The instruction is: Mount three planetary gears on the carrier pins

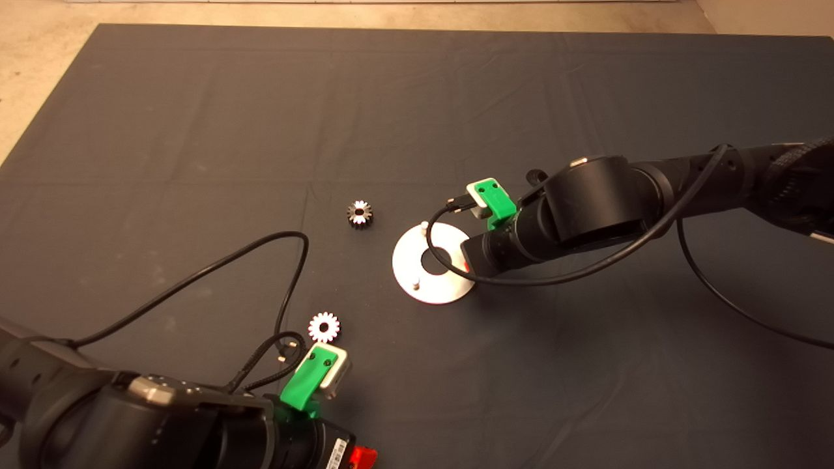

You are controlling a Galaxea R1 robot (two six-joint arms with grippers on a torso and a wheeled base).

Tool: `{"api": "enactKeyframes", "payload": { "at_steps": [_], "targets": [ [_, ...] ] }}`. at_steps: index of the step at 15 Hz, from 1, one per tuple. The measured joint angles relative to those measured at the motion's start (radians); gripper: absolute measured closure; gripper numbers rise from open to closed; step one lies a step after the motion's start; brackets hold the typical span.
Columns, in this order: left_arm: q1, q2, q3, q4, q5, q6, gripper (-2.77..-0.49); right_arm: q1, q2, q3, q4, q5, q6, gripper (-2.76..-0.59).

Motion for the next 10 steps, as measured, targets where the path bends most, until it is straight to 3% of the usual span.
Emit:
{"api": "enactKeyframes", "payload": {
  "at_steps": [10],
  "targets": [
    [0.0, 0.0, 0.0, 0.0, 0.0, 0.0, -2.36, 0.0, 0.004, -0.011, 0.0, 0.0, -0.003, -0.92]
  ]
}}
